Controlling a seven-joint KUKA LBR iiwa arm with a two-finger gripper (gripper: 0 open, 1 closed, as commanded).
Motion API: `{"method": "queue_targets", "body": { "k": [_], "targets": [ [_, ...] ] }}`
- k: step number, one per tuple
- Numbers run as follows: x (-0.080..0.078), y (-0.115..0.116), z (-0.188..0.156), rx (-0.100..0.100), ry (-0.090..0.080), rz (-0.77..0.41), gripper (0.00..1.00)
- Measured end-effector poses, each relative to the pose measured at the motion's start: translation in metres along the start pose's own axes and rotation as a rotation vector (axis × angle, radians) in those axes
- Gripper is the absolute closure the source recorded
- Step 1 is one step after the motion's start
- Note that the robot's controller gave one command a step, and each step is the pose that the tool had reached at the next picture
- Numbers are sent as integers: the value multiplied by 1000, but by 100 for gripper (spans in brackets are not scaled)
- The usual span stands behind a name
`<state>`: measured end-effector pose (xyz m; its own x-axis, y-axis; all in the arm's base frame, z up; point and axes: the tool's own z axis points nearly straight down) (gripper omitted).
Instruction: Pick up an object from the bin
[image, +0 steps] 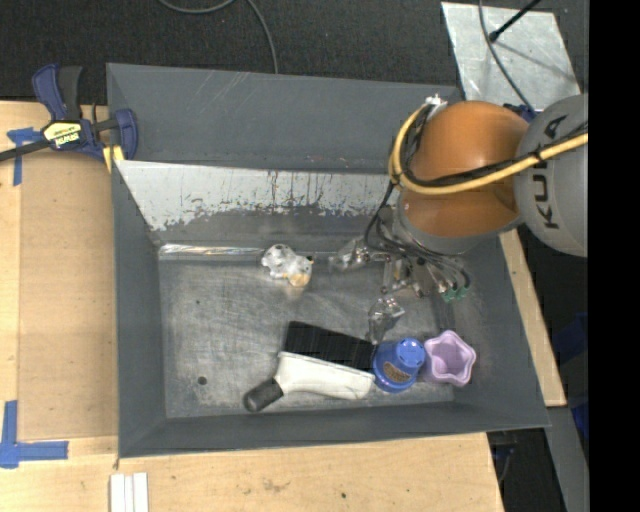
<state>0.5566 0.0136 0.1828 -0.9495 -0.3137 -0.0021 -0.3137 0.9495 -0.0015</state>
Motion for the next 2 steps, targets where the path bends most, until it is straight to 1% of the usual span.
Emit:
{"method": "queue_targets", "body": {
  "k": [1, 2],
  "targets": [
    [13, 16, 45, 0, -5, 115, 0],
    [22, 40, 71, -2, 5, -76, 0]
  ]
}}
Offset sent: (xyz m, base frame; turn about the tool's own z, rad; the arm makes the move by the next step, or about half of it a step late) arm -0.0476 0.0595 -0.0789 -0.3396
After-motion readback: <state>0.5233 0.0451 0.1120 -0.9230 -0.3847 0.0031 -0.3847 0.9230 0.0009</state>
